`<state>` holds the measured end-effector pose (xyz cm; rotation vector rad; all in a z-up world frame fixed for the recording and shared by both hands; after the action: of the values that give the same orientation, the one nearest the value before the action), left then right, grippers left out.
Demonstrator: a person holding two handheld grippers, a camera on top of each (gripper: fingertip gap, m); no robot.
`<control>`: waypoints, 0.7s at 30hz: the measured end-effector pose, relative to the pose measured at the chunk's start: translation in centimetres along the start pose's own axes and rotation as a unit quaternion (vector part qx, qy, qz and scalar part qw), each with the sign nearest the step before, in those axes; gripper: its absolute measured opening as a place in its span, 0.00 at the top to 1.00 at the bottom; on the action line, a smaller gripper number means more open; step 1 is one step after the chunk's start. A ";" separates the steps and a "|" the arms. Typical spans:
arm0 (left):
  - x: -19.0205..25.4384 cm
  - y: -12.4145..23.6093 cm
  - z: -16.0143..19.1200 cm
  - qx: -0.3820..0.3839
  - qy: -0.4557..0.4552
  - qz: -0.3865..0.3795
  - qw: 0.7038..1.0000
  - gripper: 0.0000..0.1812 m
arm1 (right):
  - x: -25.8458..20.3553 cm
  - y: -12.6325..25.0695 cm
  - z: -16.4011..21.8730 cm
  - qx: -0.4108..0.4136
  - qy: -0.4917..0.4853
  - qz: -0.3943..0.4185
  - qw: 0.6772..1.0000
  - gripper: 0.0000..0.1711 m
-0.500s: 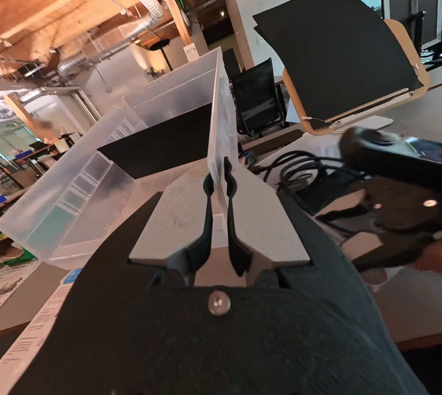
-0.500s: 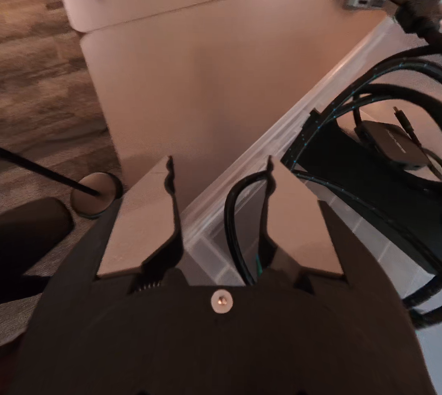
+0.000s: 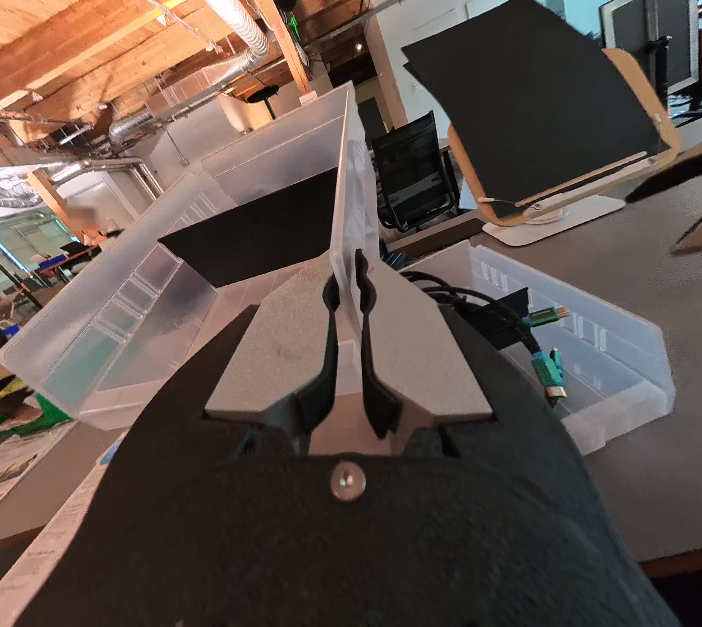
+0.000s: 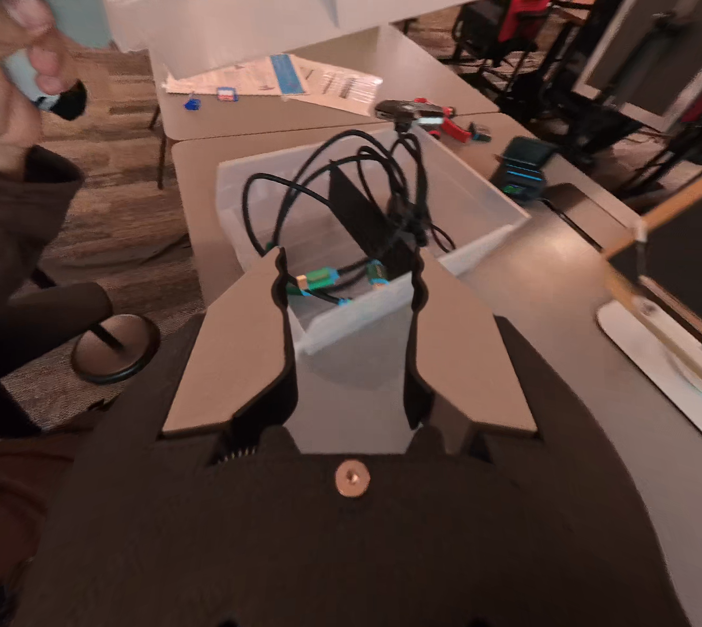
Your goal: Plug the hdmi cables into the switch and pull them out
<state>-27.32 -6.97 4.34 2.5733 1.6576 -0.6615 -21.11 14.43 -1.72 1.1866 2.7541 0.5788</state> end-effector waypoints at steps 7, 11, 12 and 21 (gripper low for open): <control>4.5 1.5 -3.4 0.038 -0.016 0.051 0.998 0.99 | 4.5 8.5 3.0 0.012 -0.013 0.081 0.997 0.63; 8.8 2.8 -5.7 0.064 -0.023 0.111 0.991 0.98 | 5.8 12.6 3.4 0.029 -0.024 0.113 0.993 0.62; 10.0 3.1 -6.3 0.071 -0.028 0.125 0.989 0.98 | 6.1 13.7 3.3 0.036 -0.023 0.125 0.991 0.62; 23.7 4.4 -8.4 0.080 -0.079 0.284 0.952 0.95 | 7.1 21.3 3.7 0.062 -0.030 0.189 0.980 0.60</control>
<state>-12.29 13.56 2.69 2.8077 0.7759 -0.9399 -10.69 34.01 3.28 1.7437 2.5576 0.3943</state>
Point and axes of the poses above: each gripper's, where its closed fingertips meet, y back along the fingers, z out of its underside, x = y × z across the jaws, the point moved 4 cm from there along y, back along the fingers, and after that the axes turned 12 degrees about -z, right-handed, at the moved point
